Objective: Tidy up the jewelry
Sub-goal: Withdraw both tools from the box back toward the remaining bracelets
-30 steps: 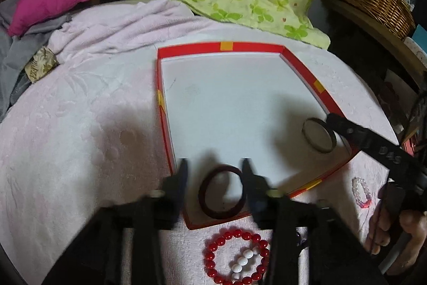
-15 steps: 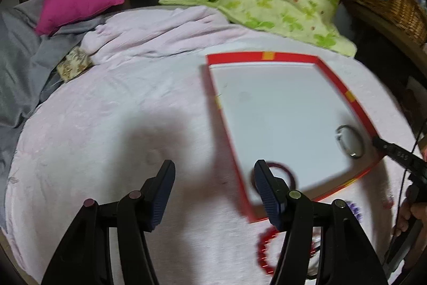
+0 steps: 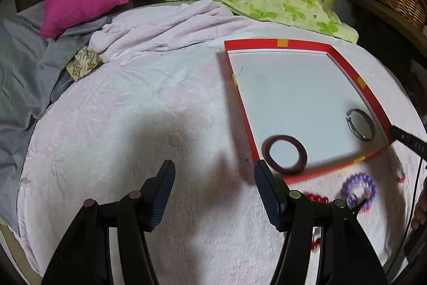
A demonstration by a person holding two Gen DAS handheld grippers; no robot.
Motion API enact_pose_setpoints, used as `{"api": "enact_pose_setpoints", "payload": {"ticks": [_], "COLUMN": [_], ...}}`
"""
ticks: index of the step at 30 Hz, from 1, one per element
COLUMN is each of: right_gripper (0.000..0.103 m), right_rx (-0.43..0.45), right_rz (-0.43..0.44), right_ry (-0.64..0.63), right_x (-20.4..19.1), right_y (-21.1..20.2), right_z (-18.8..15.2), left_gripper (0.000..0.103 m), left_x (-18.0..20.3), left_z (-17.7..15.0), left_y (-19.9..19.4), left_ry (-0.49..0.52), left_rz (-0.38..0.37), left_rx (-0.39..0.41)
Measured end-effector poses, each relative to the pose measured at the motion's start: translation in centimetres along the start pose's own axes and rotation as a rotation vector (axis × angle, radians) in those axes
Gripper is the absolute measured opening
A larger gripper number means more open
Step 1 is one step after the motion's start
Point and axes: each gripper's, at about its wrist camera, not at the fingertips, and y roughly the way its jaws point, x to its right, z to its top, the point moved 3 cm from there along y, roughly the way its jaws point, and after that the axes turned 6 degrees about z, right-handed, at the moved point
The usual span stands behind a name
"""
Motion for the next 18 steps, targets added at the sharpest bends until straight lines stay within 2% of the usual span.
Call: {"api": "enact_pose_setpoints", "payload": {"ticks": [5,9,15,18], "right_gripper": [0.008,0.008,0.011,0.011], "right_rx": [-0.005,0.014,0.052,0.014], "right_rz": [0.004,0.002,0.092,0.13], "right_ry": [-0.01,-0.005,0.031,0.081], "right_x": [-0.7,-0.7,0.9,2.9], "right_y": [-0.4,-1.1,-5.5,-7.3], "right_z": [-0.7,-0.9,-1.0,-2.2], "left_gripper": [0.062,0.062,0.062,0.062], "left_x": [-0.4,-0.4,2.0,3.5], "left_z": [-0.8,-1.3,-1.9,-2.4], "left_y": [-1.1,-2.5,-4.9,-5.7], "left_ry": [0.014,0.029,0.094,0.136], "left_rz": [-0.003,-0.026,-0.143,-0.194], "left_rx": [0.02,0.066,0.112,0.109]}}
